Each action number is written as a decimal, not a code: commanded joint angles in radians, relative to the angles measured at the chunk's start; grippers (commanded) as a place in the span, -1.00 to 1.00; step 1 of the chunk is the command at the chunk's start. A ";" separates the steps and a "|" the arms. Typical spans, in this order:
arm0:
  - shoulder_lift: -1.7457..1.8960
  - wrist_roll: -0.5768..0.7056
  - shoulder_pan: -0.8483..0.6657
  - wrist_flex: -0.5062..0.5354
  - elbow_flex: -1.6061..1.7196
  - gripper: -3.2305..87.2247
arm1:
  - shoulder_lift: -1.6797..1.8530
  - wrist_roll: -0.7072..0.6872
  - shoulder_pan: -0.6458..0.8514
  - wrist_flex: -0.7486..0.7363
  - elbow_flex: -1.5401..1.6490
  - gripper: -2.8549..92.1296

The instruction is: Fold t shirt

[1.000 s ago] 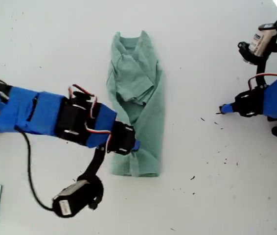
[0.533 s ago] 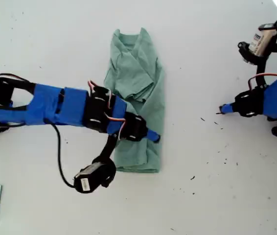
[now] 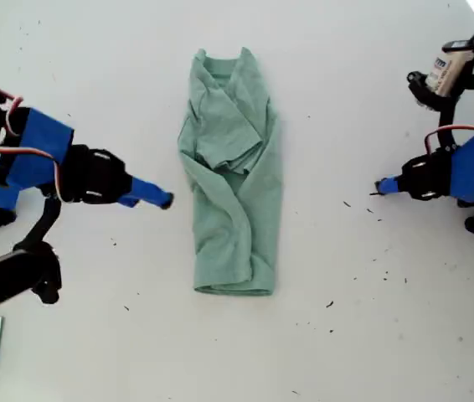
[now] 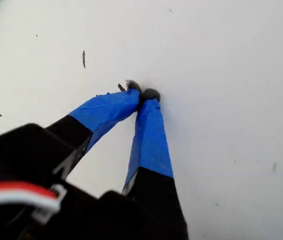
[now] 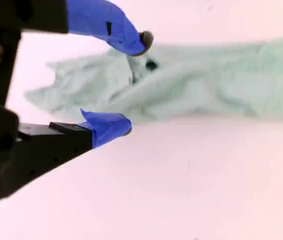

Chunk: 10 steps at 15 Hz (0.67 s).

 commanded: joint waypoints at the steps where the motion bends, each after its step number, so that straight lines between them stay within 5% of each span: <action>1: 0.212 -0.060 -0.020 -0.132 0.410 -0.48 | 0.011 0.009 -0.008 0.015 0.018 -0.89; 3: 0.422 -0.167 -0.003 -0.239 0.686 -0.74 | 0.011 0.014 -0.008 0.015 0.018 -0.89; 5: 0.514 -0.192 0.000 -0.202 0.716 -0.90 | 0.011 0.025 -0.011 0.018 0.017 -0.89; 7: 0.433 -0.178 0.002 -0.140 0.574 -0.93 | -0.058 0.057 -0.063 -0.006 -0.035 -0.89; 10: 0.155 -0.124 0.041 0.057 0.040 -0.93 | -0.663 0.061 -0.160 0.074 -0.693 -0.87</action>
